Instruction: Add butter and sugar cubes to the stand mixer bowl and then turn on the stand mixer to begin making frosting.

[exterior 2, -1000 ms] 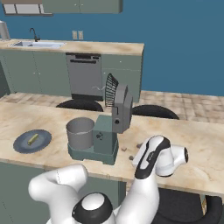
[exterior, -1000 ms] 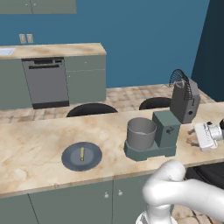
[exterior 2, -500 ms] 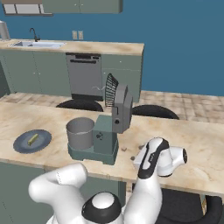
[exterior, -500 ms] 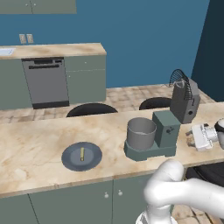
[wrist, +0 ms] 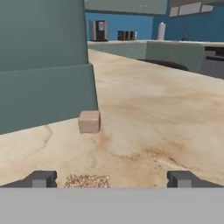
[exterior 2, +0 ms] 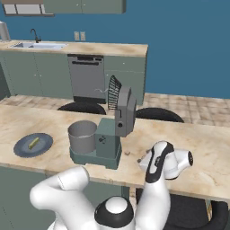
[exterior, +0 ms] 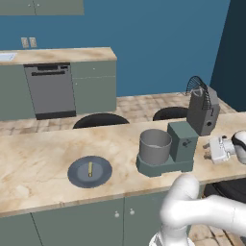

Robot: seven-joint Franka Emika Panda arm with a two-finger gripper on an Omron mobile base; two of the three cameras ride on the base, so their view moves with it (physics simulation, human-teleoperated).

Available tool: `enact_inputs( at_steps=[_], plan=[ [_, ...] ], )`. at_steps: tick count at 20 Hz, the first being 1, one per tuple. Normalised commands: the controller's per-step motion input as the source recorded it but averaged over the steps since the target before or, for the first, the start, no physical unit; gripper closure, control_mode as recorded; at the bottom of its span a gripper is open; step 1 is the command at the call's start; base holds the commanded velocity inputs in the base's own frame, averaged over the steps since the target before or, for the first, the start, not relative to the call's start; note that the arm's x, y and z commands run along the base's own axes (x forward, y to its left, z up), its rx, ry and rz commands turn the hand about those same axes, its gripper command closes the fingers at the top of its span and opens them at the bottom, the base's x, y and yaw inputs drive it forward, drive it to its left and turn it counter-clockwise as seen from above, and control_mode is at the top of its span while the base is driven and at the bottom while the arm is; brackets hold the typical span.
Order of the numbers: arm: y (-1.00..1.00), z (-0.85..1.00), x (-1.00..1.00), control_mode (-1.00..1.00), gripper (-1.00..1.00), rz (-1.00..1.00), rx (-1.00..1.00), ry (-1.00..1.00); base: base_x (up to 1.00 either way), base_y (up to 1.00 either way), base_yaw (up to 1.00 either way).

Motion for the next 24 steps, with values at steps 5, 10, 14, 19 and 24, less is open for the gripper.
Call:
enact_inputs(
  at_steps=[5,10,14,19,24],
  plan=[
    [-0.12,-0.3,0.12,-1.0,-1.0,-0.05,-0.02,0.07,0.0,0.0,0.0],
    [-0.05,-0.45,-0.18,-1.0,1.0,-0.04,-0.05,0.01,0.0,0.0,0.0],
    [0.0,-0.47,-0.57,-1.0,1.0,-0.04,-0.05,0.0,0.0,0.0,0.0],
    [-0.04,-0.05,-0.76,-1.0,1.0,-0.02,-0.01,-0.11,0.0,0.0,0.0],
    [0.04,0.12,-0.54,-1.0,1.0,-0.01,0.0,-0.05,0.0,0.0,0.0]
  ],
)
